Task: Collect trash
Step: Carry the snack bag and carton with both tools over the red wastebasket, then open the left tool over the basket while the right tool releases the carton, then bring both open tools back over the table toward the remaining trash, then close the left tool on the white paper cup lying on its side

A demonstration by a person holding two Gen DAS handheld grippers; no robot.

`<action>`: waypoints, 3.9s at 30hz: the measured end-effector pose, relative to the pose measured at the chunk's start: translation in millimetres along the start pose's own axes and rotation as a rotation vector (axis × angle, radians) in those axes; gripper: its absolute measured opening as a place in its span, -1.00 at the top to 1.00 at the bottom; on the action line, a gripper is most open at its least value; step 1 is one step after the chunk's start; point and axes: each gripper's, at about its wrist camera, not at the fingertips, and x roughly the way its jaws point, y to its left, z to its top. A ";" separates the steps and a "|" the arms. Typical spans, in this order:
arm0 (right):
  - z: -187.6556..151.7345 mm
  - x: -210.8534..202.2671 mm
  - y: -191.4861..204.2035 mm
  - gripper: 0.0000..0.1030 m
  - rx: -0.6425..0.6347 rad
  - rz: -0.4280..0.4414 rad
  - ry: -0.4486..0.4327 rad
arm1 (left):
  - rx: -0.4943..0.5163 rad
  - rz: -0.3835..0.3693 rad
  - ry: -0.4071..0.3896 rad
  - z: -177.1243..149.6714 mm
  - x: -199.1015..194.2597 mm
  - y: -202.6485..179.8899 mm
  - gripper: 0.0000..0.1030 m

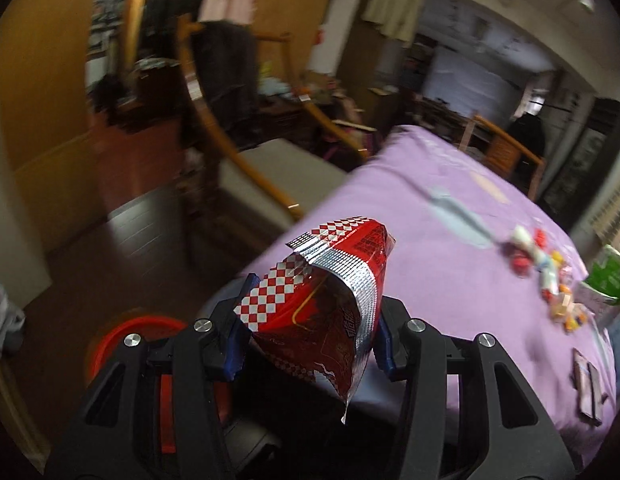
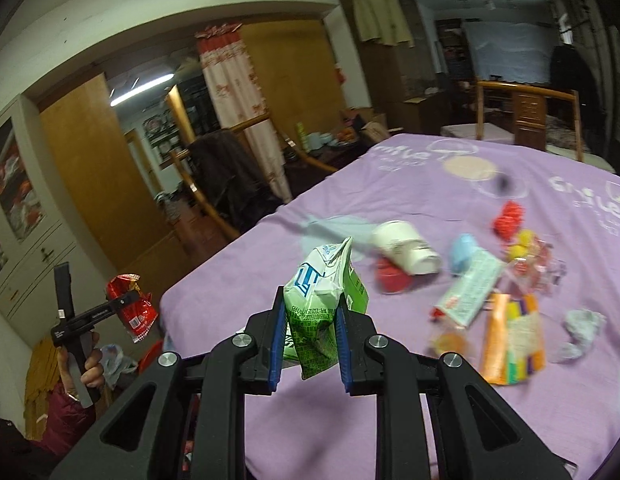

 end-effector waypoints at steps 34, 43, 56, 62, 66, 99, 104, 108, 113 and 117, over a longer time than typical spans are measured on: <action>-46.0 259.5 345.4 -0.14 -0.329 0.435 0.434 | -0.327 0.462 -0.014 -73.9 -39.9 210.8 -0.76; -36.0 214.9 255.0 -0.56 -0.213 0.299 0.299 | -0.263 0.401 -0.004 -63.2 -32.4 173.3 -0.76; -24.9 117.1 121.6 -0.84 -0.043 0.135 0.113 | -0.071 0.228 0.017 -50.6 -18.8 59.0 -0.80; -31.1 59.0 65.6 -0.84 0.036 0.080 0.038 | 0.024 0.144 0.052 -48.1 -9.3 -2.5 -0.80; -33.6 9.9 20.7 -0.84 0.075 0.006 -0.027 | 0.105 0.087 0.063 -45.0 -2.8 -51.4 -0.80; -65.7 -73.3 -219.7 -0.89 0.327 -0.351 -0.051 | 0.523 -0.261 0.180 -36.6 89.8 -362.2 -0.84; -63.8 -56.7 -240.6 -0.89 0.349 -0.338 -0.033 | 0.518 -0.267 0.204 -30.8 107.0 -375.2 -0.84; -65.5 -46.2 -255.6 -0.89 0.375 -0.324 -0.028 | 0.522 -0.254 0.209 -24.1 121.3 -385.3 -0.84; -70.4 -35.6 -267.3 -0.89 0.389 -0.280 -0.010 | 0.478 -0.221 0.220 -2.8 151.6 -393.7 -0.84; -71.9 -30.1 -266.3 -0.89 0.377 -0.264 0.005 | 0.426 -0.219 0.251 13.2 179.1 -402.0 -0.84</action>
